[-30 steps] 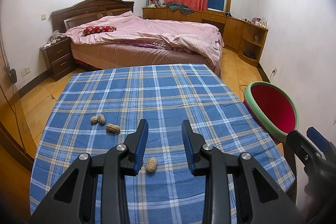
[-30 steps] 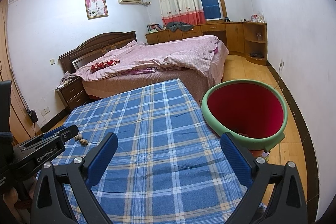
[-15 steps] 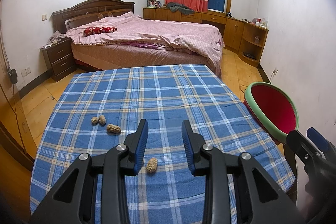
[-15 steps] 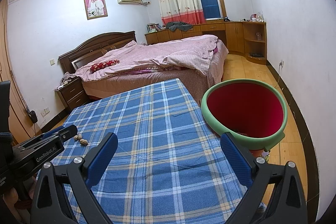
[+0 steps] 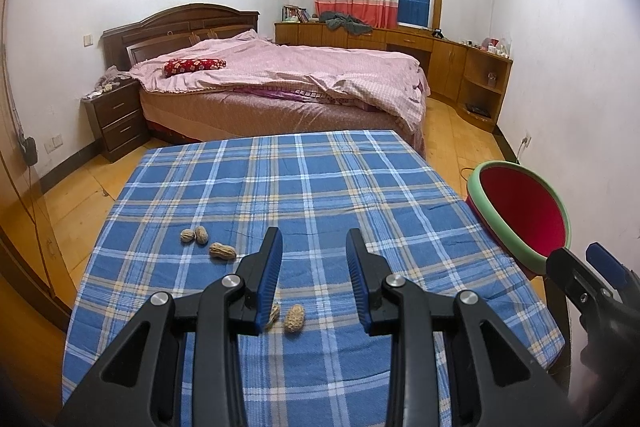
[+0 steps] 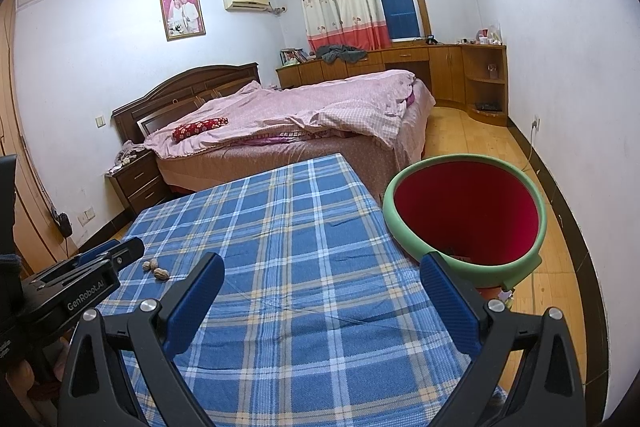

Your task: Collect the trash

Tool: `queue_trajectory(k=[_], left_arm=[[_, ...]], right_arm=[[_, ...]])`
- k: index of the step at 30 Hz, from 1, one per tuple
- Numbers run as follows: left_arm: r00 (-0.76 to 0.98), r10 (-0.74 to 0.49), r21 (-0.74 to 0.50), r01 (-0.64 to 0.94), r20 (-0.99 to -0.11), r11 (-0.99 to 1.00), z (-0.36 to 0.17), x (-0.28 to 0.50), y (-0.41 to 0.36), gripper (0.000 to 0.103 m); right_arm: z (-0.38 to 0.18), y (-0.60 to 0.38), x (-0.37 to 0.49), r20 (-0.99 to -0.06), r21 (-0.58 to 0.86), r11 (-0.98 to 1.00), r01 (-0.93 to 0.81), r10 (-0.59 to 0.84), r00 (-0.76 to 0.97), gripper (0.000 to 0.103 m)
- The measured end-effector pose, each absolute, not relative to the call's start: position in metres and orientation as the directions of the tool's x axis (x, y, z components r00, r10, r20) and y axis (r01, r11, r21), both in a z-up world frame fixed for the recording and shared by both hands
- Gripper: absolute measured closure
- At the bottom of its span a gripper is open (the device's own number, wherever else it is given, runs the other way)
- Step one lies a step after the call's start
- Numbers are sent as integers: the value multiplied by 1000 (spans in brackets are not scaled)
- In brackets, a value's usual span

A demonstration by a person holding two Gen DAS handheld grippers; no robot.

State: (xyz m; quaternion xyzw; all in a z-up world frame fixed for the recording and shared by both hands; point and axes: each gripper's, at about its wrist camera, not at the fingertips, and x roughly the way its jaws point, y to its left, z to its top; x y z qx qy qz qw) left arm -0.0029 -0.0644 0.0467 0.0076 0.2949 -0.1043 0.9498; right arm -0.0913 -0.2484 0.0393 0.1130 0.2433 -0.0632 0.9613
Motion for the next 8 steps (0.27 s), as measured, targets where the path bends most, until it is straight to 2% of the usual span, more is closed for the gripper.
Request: queue_trajectory(k=[8], left_arm=[[802,-189,-42,201,-567,979,44,0,-64,70]], right_arm=[[38,-249,-92,-483,186,966,179,-68,873,3]])
